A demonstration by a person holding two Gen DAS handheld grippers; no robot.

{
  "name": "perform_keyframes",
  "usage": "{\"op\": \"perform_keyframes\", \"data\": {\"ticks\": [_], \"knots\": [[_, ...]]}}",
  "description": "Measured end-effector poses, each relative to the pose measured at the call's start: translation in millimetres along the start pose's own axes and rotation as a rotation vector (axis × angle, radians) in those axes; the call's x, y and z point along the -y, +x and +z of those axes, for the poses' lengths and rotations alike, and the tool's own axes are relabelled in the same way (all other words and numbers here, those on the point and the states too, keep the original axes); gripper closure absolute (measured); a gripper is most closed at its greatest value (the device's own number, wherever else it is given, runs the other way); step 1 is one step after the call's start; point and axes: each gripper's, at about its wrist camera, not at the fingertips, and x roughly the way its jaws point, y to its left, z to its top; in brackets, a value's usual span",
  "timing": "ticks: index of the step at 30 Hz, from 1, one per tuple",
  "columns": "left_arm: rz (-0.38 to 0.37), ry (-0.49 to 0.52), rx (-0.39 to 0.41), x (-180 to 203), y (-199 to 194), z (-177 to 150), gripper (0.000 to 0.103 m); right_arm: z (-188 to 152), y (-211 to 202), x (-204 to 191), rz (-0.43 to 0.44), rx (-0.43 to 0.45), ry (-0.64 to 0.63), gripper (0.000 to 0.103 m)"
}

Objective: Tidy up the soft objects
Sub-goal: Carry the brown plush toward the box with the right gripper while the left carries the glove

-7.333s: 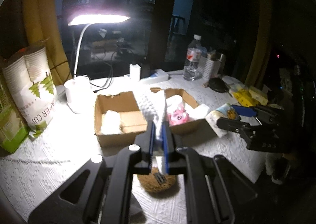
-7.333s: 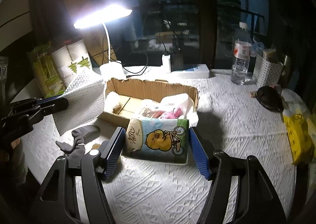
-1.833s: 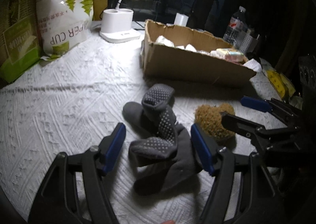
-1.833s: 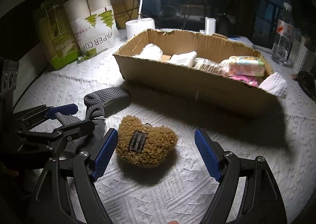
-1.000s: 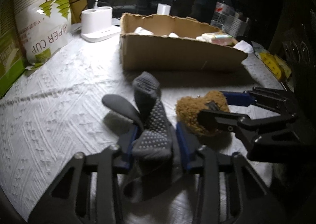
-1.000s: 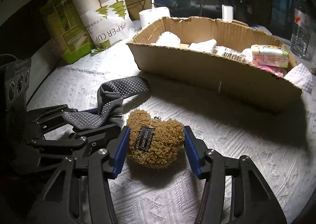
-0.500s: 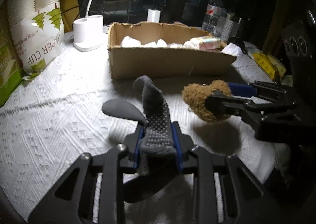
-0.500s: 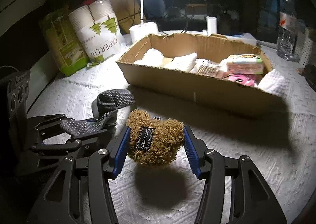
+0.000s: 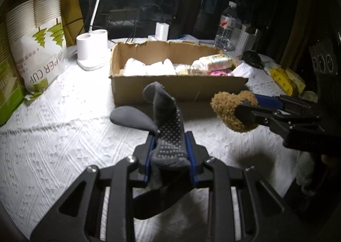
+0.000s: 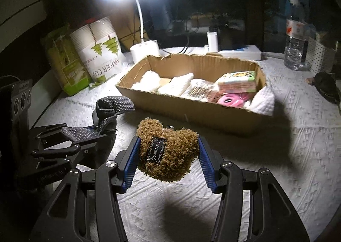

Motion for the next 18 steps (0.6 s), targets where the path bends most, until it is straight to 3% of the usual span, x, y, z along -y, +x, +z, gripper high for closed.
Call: {"op": "perform_keyframes", "data": {"ticks": [18], "knots": [[0.016, 0.022, 0.084, 21, -16, 48, 0.075, 24, -28, 29, 0.005, 0.082, 0.006, 0.047]]}}
